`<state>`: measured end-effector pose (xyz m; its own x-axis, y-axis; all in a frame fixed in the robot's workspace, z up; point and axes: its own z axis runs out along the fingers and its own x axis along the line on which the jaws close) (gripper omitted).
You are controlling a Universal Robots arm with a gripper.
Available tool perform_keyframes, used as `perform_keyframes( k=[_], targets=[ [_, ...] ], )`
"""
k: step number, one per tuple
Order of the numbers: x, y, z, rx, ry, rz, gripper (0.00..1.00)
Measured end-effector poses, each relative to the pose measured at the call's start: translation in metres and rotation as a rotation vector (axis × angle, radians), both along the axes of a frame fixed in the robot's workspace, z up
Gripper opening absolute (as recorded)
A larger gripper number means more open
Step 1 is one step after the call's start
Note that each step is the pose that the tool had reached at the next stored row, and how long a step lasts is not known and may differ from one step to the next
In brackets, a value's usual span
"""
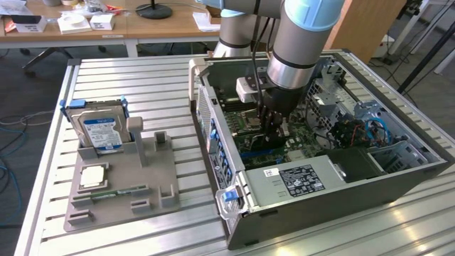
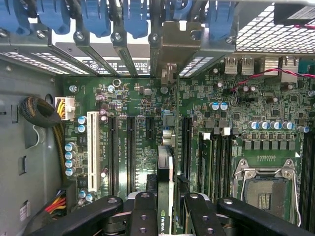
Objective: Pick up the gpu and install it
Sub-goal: 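Insert the gpu into the slot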
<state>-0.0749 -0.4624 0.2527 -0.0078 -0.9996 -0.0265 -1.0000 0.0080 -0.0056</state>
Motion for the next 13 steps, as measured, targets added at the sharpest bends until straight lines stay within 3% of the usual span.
perform_keyframes(
  k=[13],
  targets=[
    [0.0000,0.0000,-0.0007,0.0003,-0.0002,0.009,0.26]
  ],
)
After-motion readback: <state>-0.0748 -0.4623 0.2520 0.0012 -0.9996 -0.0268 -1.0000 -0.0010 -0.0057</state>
